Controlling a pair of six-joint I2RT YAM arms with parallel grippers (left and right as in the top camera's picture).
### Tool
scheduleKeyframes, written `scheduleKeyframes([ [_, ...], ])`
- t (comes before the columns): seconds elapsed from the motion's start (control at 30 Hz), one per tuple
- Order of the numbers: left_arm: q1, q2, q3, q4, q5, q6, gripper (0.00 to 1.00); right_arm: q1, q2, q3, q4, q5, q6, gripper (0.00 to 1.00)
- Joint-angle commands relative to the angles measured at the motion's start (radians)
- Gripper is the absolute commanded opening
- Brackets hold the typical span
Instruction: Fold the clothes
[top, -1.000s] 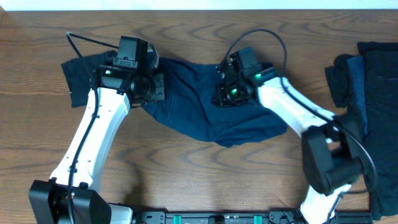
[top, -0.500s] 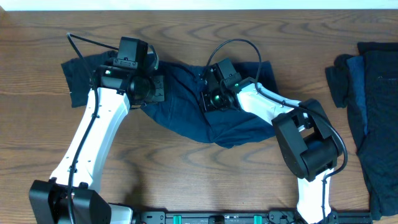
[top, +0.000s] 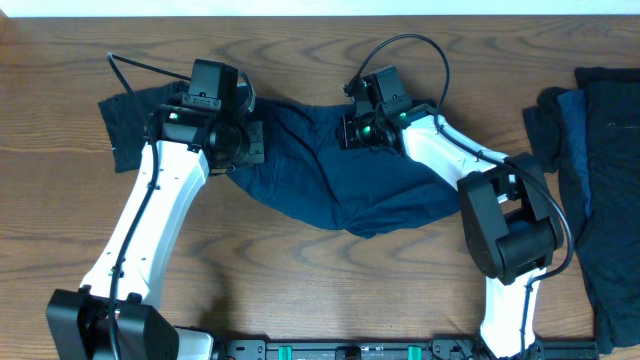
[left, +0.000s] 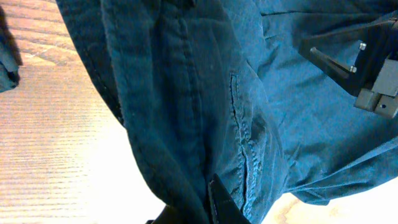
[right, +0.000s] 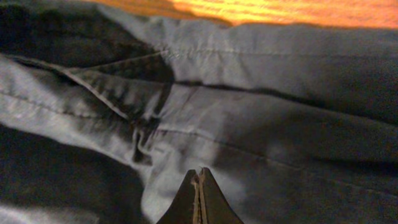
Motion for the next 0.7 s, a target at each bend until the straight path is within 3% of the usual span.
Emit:
scheduleKeyframes([
  [0.0, -0.001, -0.012, 0.037, -0.009, 0.002, 0.021, 0.06, 0.032, -0.009, 0.014, 0.019, 0.113, -0.016, 0.01],
  [0.67, -0.035, -0.009, 0.037, 0.003, -0.002, 0.021, 0.06, 0.103, 0.195, 0.014, 0.253, 0.101, -0.034, 0.01],
])
